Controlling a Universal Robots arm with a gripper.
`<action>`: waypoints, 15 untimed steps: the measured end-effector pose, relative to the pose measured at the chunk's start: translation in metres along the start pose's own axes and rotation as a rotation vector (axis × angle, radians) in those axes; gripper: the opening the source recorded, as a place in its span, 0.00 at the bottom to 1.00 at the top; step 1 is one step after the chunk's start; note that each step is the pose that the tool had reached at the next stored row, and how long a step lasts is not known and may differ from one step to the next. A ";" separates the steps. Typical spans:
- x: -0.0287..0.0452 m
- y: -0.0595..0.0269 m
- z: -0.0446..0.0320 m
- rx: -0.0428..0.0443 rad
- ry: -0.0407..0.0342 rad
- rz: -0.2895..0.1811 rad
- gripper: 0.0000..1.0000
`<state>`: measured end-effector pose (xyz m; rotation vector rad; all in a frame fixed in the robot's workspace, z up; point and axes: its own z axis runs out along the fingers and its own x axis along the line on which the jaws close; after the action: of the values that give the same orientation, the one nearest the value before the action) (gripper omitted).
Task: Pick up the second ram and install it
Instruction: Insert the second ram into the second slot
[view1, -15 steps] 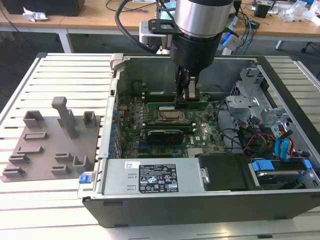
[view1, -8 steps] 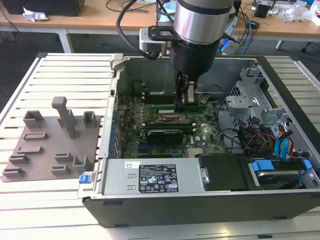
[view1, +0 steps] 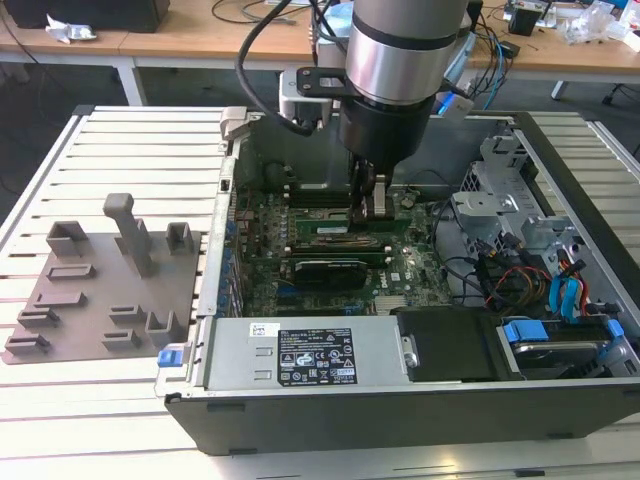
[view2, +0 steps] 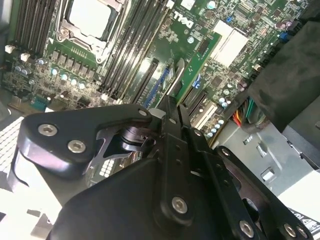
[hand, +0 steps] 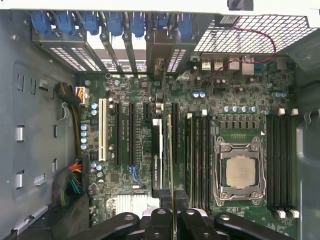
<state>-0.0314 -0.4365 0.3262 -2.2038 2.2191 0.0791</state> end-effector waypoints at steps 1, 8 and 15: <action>0.0001 0.0000 0.0015 0.0000 0.0000 0.000 0.13; 0.0006 -0.0003 0.0129 0.0000 0.0000 0.000 0.13; -0.0173 0.0021 0.0236 0.0000 0.0000 0.000 0.13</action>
<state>-0.0339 -0.4182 0.3035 -2.2037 2.2192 0.0791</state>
